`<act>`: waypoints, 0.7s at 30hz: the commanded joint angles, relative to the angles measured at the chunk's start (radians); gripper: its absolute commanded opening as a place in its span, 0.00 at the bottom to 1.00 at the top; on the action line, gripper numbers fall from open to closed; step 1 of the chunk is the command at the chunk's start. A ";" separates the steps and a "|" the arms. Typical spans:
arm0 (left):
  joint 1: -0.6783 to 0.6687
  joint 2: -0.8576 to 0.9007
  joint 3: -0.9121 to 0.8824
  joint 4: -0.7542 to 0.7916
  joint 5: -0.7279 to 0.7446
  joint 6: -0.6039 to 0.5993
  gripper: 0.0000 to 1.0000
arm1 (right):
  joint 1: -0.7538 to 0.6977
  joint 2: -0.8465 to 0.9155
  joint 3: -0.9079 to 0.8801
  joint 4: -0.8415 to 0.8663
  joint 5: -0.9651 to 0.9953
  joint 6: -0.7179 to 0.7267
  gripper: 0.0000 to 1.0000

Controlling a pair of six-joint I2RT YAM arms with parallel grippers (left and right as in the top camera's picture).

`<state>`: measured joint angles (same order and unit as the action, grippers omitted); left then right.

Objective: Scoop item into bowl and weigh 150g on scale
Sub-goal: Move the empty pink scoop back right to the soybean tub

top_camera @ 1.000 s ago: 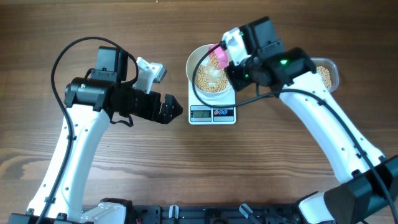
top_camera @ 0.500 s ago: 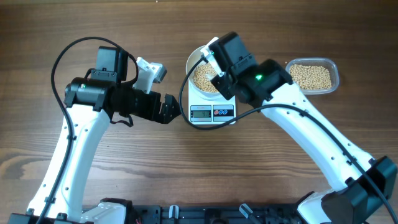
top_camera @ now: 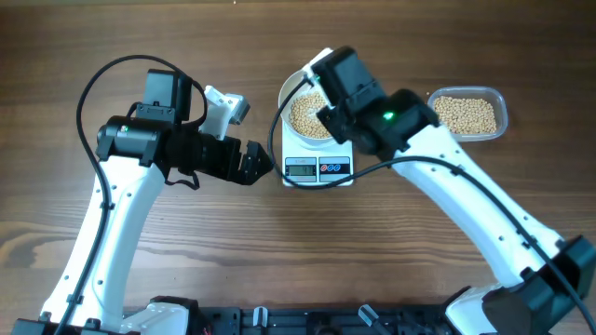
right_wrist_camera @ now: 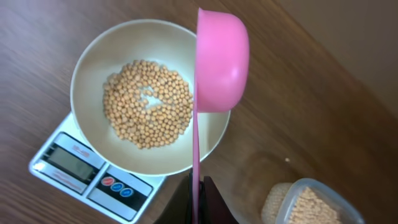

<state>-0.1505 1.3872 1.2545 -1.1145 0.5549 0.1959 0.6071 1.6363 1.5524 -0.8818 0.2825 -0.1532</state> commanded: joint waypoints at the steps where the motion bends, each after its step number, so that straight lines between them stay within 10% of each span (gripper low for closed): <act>1: -0.005 -0.010 -0.005 0.000 0.019 -0.002 1.00 | -0.125 -0.091 0.066 0.003 -0.265 0.041 0.04; 10: -0.005 -0.010 -0.005 0.000 0.019 -0.002 1.00 | -0.646 -0.155 0.068 -0.130 -0.731 0.040 0.04; 21: -0.005 -0.010 -0.005 0.000 0.019 -0.002 1.00 | -0.974 -0.154 0.066 -0.228 -0.515 -0.024 0.04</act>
<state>-0.1505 1.3872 1.2545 -1.1145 0.5552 0.1959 -0.3351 1.4872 1.6035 -1.1072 -0.2867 -0.1284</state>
